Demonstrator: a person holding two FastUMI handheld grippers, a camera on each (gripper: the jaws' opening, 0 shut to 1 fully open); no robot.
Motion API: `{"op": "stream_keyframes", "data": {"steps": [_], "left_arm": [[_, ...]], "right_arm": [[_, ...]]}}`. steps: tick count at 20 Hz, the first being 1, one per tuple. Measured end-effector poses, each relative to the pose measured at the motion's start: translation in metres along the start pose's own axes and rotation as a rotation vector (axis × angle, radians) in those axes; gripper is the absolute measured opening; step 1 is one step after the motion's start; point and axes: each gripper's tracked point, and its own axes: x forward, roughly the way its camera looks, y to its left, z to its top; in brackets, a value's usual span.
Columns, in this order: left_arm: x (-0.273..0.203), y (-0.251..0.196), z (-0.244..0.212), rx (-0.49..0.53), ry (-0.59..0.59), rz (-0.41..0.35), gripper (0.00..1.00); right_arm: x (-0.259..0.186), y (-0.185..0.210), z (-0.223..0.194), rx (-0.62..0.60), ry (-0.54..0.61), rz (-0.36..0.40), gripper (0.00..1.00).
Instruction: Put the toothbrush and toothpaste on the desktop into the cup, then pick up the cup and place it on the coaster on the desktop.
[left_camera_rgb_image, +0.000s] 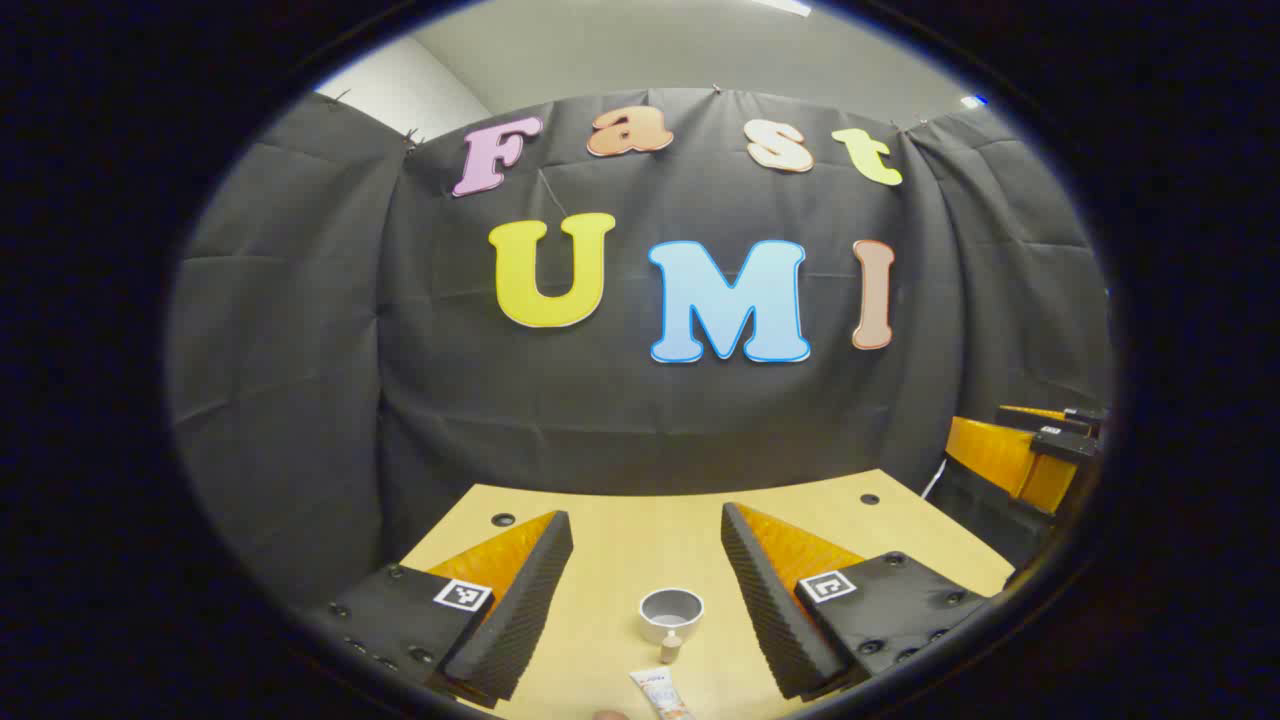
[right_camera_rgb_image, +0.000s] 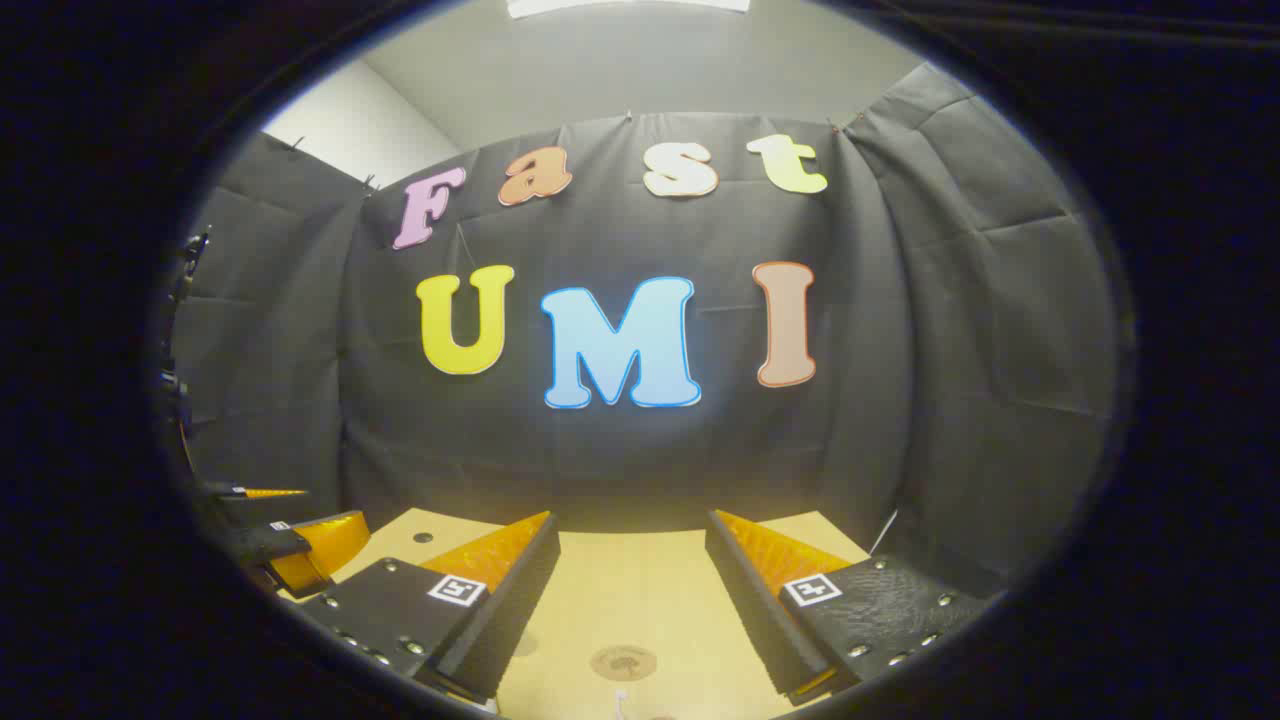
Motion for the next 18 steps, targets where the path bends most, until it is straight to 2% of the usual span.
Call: {"op": "stream_keyframes", "data": {"steps": [11, 13, 14, 17, 18], "left_arm": [[-0.003, -0.009, -0.013, -0.025, 0.056, 0.039, 0.99], [-0.005, -0.011, -0.016, -0.021, 0.063, 0.043, 0.96], [-0.005, -0.013, -0.020, -0.021, 0.073, 0.041, 0.99], [-0.003, -0.021, -0.047, -0.024, 0.144, 0.023, 0.99], [-0.003, -0.022, -0.055, -0.029, 0.165, 0.022, 0.96]], "right_arm": [[0.009, 0.004, -0.022, -0.013, 0.093, 0.063, 0.93], [0.009, 0.003, -0.028, -0.016, 0.105, 0.074, 0.93], [0.009, 0.003, -0.031, -0.020, 0.118, 0.075, 0.93], [0.010, 0.007, -0.049, -0.008, 0.191, 0.084, 0.93], [0.010, 0.008, -0.056, 0.002, 0.213, 0.086, 0.93]]}}
